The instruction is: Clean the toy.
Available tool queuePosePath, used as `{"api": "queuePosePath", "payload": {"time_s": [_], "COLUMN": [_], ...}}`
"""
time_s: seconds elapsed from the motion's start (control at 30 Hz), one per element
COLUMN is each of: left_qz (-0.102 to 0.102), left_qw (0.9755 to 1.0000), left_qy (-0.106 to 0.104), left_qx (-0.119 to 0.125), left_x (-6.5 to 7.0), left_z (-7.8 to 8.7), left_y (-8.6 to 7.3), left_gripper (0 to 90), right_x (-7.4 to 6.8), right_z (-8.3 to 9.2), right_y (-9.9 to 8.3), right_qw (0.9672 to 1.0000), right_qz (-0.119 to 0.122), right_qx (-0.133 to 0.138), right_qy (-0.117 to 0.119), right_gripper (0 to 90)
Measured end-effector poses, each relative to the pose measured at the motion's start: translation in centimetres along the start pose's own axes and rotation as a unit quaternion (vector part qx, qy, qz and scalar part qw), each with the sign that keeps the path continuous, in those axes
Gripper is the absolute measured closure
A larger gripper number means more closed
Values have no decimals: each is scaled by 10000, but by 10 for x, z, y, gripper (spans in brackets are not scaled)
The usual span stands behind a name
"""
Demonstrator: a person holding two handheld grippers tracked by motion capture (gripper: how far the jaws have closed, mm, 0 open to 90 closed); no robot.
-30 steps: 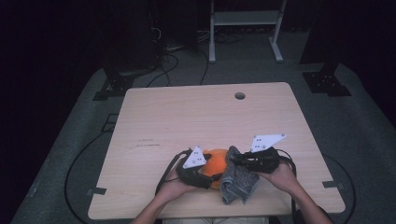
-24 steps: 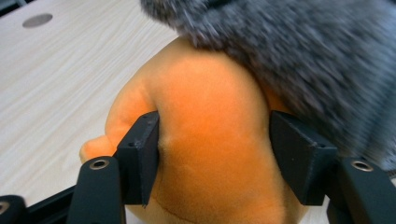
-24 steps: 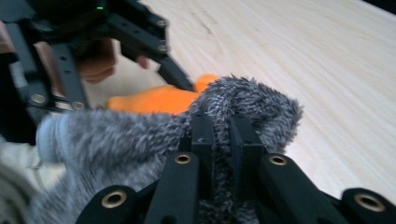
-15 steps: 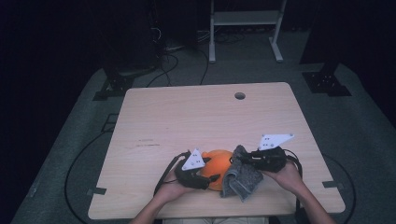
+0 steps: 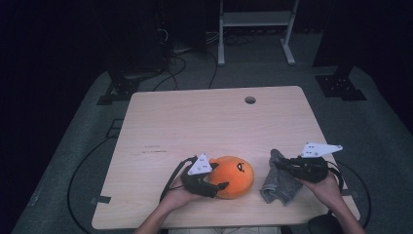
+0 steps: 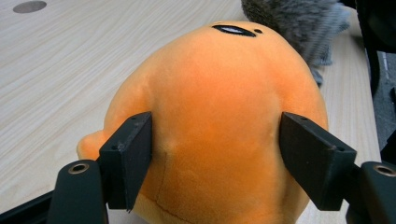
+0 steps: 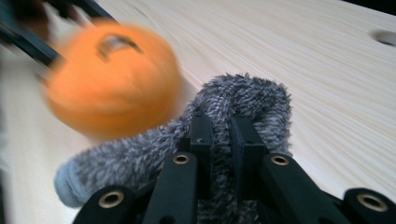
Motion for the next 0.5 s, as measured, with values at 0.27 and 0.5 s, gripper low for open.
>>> {"api": "queuePosePath", "payload": {"time_s": [0.27,0.5], "left_qz": [22,-45], "left_qw": [9989,9989], "left_qy": [-159,-192], "left_qx": [443,427], "left_x": [-4,-7], "left_z": [10,-9], "left_y": [22,42], "left_gripper": [205,133], "right_x": [21,22], "right_z": [21,29], "right_y": [-25,-16], "right_qw": [9991,9979], "right_qz": [-370,-338], "right_qx": [107,540], "right_qy": [-160,-110], "right_gripper": [581,484]}}
Point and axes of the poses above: each handheld gripper's, and its own axes: z roughly backward along the jaws, y roughly out of its top, x roughly to its right, the point moved 10 cm from there along -z, roughly forward along the jaws, and after that the axes turned 11 degrees about y, right-handed, at the moved point
